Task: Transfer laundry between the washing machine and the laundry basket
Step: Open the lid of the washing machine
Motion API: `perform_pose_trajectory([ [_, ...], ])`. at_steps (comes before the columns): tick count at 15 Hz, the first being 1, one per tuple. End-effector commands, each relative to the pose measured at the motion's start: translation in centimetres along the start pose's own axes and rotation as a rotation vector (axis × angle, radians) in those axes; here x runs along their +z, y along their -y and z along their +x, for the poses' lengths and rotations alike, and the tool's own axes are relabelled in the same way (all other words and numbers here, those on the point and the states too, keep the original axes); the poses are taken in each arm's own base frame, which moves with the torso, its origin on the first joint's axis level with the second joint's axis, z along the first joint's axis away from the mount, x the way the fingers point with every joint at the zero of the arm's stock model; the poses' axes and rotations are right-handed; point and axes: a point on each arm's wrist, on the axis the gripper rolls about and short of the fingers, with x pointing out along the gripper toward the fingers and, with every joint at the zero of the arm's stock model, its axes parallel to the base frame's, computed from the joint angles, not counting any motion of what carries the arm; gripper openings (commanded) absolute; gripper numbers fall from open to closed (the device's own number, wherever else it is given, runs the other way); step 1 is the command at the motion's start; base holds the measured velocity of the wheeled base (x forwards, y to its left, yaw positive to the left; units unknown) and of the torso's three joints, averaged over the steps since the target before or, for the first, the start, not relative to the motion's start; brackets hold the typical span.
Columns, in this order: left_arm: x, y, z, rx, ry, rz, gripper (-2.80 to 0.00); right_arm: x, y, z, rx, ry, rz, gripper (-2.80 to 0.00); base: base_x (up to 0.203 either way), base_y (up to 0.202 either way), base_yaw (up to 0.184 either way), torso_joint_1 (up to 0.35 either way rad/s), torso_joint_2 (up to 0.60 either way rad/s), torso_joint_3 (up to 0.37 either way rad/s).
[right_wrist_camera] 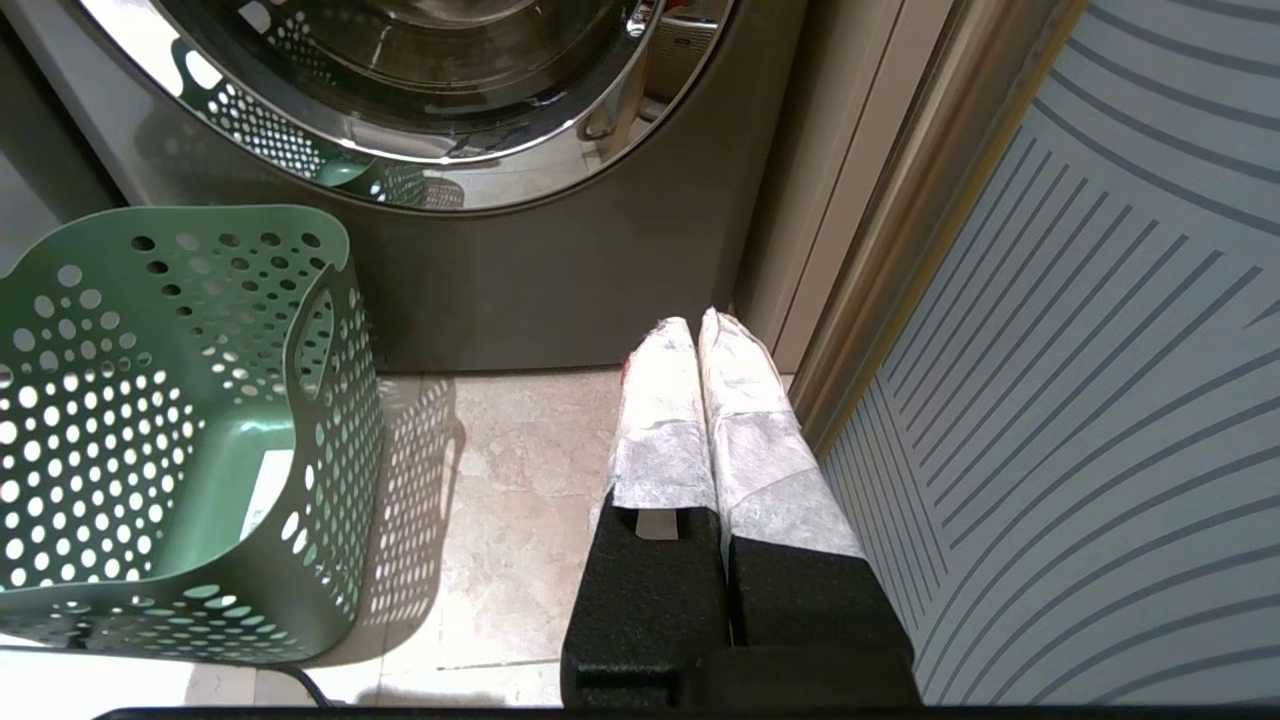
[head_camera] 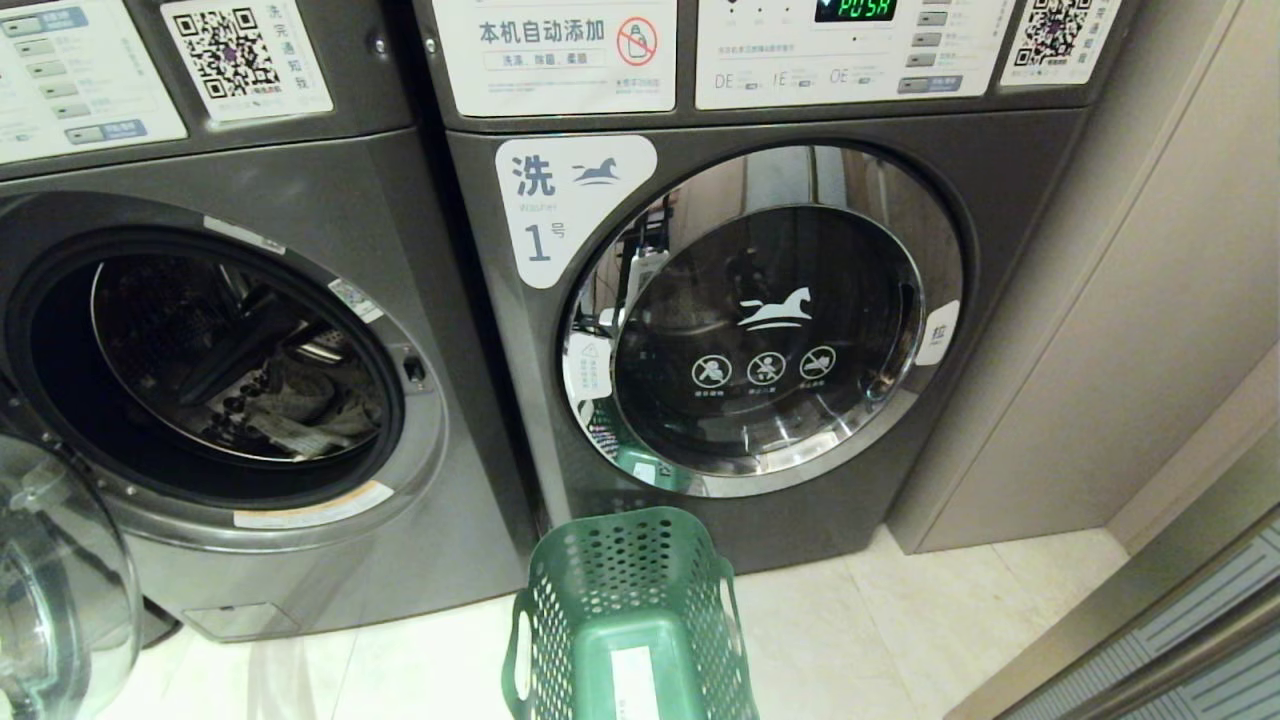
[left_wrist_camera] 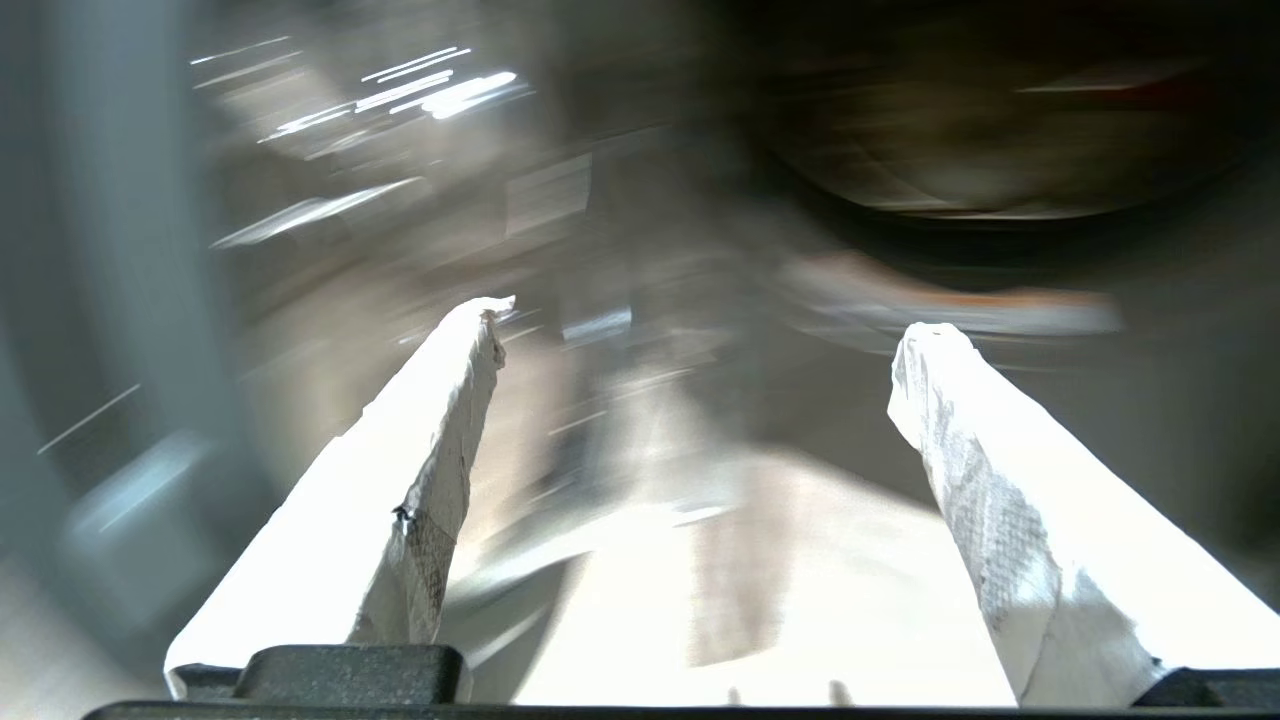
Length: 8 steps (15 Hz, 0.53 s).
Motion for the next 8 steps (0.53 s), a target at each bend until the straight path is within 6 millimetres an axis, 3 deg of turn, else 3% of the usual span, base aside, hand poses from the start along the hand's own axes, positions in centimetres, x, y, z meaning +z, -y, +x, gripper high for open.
perform_pose_trajectory([
  [1, -0.5, -1.0, 0.2, 0.328, -0.043, -0.005, 0.00, 0.0, 0.0, 0.0, 0.001, 0.000, -0.001, -2.80, 0.000, 0.000, 0.000, 0.000, 0.00, 0.000],
  [3, 2.4, -0.6, 2.7, 0.398, -0.038, -0.019, 0.00, 0.0, 0.0, 0.0, 0.001, 0.000, -0.001, -2.80, 0.000, 0.000, 0.000, 0.000, 0.00, 0.000],
  [5, 5.4, -0.2, 6.5, 0.477, -0.038, -0.056, 0.00, 0.0, 0.0, 0.0, 0.001, 0.000, -0.001, -2.80, 0.000, 0.000, 0.000, 0.000, 0.00, 0.000],
  [8, 6.5, 0.1, 11.9, 0.567, -0.066, -0.106, 0.00, 0.0, 0.0, 0.0, 0.001, 0.000, -0.001, -2.80, 0.000, 0.000, 0.000, 0.000, 0.00, 0.000],
])
